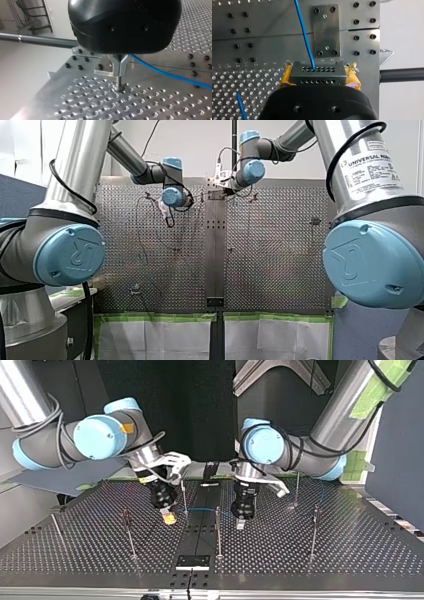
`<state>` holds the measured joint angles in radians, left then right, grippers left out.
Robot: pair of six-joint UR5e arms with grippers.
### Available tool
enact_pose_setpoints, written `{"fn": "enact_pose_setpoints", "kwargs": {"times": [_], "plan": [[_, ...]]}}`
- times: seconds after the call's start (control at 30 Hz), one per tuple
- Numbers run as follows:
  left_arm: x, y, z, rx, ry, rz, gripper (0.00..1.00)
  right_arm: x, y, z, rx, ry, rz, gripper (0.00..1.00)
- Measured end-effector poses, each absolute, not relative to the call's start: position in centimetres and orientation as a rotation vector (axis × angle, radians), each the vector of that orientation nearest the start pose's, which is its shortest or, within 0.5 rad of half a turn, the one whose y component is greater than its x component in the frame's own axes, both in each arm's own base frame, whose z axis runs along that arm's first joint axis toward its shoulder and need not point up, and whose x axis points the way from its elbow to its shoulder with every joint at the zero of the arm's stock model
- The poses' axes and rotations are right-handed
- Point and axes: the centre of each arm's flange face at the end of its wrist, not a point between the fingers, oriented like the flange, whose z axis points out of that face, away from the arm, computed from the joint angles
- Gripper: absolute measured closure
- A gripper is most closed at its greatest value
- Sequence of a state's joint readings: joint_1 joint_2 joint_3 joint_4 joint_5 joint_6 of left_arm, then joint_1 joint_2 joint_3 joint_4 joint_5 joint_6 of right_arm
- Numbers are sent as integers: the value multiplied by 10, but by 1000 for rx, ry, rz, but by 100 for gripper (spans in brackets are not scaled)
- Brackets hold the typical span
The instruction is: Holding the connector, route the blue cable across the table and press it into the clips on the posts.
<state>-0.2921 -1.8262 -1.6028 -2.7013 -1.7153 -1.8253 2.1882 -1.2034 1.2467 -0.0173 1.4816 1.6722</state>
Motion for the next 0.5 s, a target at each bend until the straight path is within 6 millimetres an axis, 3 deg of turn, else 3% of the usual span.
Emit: {"fn": "enact_pose_setpoints", "kwargs": {"times": [0.27,0.5], "plan": [[564,-280,358,-106,1453,-331,98,478,-456,435,1702,-927,1753,100],[574,-269,357,-123,1454,-316,98,475,-472,422,1710,-940,1744,100]]}}
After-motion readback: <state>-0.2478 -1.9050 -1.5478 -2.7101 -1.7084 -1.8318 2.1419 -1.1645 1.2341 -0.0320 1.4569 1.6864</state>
